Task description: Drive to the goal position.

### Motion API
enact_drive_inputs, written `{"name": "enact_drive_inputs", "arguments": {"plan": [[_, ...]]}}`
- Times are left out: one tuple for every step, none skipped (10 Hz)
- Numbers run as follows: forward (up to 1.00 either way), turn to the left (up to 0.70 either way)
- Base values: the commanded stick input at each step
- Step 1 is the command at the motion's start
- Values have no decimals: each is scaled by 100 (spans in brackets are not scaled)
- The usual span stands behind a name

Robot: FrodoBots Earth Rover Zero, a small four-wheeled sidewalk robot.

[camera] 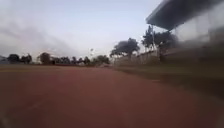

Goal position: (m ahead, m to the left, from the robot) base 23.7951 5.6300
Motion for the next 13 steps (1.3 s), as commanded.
{"name": "enact_drive_inputs", "arguments": {"plan": [[70,0],[70,0],[70,0],[70,0],[70,0],[70,0],[70,0],[70,0],[70,0],[70,0],[70,0],[70,0],[70,0]]}}
